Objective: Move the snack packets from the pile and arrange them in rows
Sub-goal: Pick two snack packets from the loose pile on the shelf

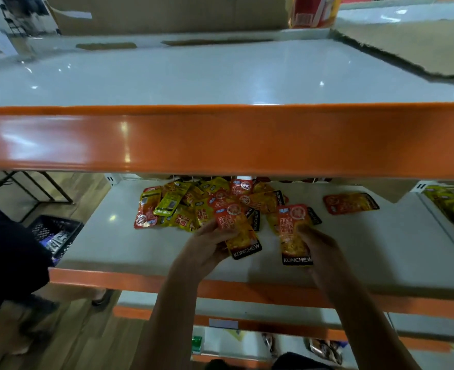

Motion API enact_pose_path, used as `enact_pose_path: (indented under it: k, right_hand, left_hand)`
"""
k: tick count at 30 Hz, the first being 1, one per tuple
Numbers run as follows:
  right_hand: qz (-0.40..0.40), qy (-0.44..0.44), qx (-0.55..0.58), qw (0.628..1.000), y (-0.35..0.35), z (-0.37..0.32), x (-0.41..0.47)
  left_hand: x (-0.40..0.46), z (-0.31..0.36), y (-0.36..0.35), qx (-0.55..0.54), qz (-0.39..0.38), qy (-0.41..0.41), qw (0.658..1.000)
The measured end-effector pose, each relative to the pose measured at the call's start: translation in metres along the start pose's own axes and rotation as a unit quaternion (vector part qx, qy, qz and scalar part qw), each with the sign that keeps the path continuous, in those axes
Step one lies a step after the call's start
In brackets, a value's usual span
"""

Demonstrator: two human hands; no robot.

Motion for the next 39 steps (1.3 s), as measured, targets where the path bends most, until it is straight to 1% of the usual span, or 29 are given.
enact_pose_path:
  k: [3,6,8,12,16,19,27,32,39]
  right_hand:
    - [0.046,0.028,-0.037,0.998,0.015,0.001,-0.006]
    - [0.057,0.048,-0.052,0.996,0.03,0.0,-0.019]
    - [0.078,0.061,-0.044,0.994,0.04,0.001,-0.031]
    - [0.155,0.054,-0.02,0.986,0.059,0.008,-0.052]
    - [0.218,0.048,-0.018,0.975,0.076,0.019,-0.078]
    - [0.254,0.05,0.003,0.966,0.089,0.029,-0.096]
    - [0.349,0.056,0.036,0.935,0.13,0.052,-0.139]
    - [0.392,0.06,0.059,0.916,0.165,0.054,-0.165]
    - [0.429,0.05,0.062,0.9,0.242,0.066,-0.192]
  left_hand:
    - [0.006,-0.004,-0.005,0.056,-0.01,-0.005,0.998]
    - [0.011,-0.008,-0.014,0.104,-0.002,-0.009,0.995]
    - [0.014,-0.011,-0.023,0.122,-0.018,-0.011,0.992]
    - [0.02,-0.018,-0.043,0.159,-0.05,-0.014,0.986]
    - [0.022,-0.035,-0.069,0.175,-0.096,0.003,0.98]
    - [0.024,-0.047,-0.087,0.182,-0.127,0.016,0.975]
    - [0.019,-0.092,-0.133,0.258,-0.197,0.033,0.945]
    - [0.011,-0.12,-0.172,0.277,-0.238,0.046,0.93]
    - [-0.001,-0.185,-0.239,0.276,-0.263,0.081,0.921]
Point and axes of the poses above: each hand's wrist, its own x-axis towards the middle knuckle, its own y-axis out of the back of the hand, z = x × y, the point moved 4 cm from there along x, towards the middle knuckle, and after that the axes turned 11 degrees about -x, right-handed, at the moved point
